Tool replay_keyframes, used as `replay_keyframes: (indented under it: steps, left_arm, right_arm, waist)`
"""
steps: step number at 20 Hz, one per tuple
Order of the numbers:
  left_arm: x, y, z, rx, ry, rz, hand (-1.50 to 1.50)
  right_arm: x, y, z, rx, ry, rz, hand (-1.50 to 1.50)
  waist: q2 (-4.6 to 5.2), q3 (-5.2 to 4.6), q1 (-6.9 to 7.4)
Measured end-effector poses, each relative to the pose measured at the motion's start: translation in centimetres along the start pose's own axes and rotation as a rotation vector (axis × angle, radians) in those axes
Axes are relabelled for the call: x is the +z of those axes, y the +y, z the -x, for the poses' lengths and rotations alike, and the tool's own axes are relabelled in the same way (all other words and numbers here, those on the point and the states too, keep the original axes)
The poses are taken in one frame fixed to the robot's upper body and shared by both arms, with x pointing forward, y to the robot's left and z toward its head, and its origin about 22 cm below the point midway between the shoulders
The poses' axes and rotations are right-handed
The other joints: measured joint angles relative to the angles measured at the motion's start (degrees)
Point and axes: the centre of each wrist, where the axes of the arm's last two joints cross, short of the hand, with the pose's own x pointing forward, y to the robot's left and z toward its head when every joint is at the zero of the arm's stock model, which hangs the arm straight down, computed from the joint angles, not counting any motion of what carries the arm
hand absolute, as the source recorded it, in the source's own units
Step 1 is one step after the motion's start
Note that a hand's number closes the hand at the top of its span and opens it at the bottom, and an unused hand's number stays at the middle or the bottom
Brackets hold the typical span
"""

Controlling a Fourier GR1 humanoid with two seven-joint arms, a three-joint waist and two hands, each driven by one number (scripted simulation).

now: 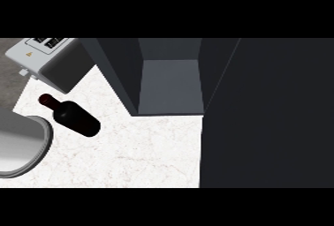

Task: Pick up the wine, place it into the cabinet and close the cabinet

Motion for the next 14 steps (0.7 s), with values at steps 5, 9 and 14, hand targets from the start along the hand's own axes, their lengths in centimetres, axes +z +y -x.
replay_keyframes:
  steps: [5, 9, 14]
  left_arm:
    - [-0.6, 1.4, 1.6, -0.038, 0.041, -0.029, -1.50]
    - [-1.2, 2.8, 4.1, -0.063, 0.055, -0.035, -1.50]
    - [-2.4, 4.1, 7.5, -0.084, 0.095, -0.034, -1.50]
  right_arm:
    - [0.2, 0.0, 0.3, -0.003, -0.007, 0.007, -1.50]
    - [0.3, -0.4, 0.3, 0.012, -0.009, 0.016, -1.50]
    - [0.4, -0.8, 0.4, 0.021, -0.014, 0.015, -1.50]
  waist:
    - [0.05, 0.00, 0.05]
    - [0.12, 0.00, -0.02]
    - [0.21, 0.00, -0.33]
